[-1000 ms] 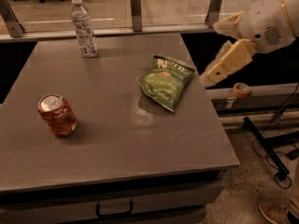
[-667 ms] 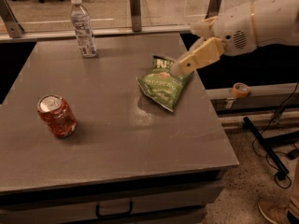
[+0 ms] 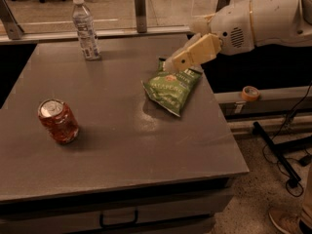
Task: Move blue plastic bottle near coke can
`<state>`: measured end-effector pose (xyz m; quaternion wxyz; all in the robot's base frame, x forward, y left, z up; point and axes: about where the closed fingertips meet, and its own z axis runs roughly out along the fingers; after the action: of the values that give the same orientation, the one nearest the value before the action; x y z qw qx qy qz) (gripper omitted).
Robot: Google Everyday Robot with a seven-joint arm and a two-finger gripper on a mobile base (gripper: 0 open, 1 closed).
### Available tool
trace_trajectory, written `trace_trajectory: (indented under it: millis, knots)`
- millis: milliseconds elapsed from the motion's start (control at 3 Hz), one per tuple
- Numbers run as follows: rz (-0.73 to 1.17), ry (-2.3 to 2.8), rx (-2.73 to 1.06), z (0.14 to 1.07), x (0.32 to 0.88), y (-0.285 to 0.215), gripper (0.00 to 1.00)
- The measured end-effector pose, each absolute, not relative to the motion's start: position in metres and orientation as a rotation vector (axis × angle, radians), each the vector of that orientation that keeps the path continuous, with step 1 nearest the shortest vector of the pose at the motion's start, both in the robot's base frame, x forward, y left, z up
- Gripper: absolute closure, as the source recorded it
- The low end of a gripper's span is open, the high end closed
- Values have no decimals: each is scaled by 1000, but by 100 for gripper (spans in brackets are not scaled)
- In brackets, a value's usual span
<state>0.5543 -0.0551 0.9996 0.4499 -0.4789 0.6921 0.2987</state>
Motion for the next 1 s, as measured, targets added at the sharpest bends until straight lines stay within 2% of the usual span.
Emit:
trace_trajectory:
  millis: [333, 1000]
  knots:
    - [755, 1724, -1146, 974, 575, -27, 0]
    - [683, 1696, -991, 954, 684, 33, 0]
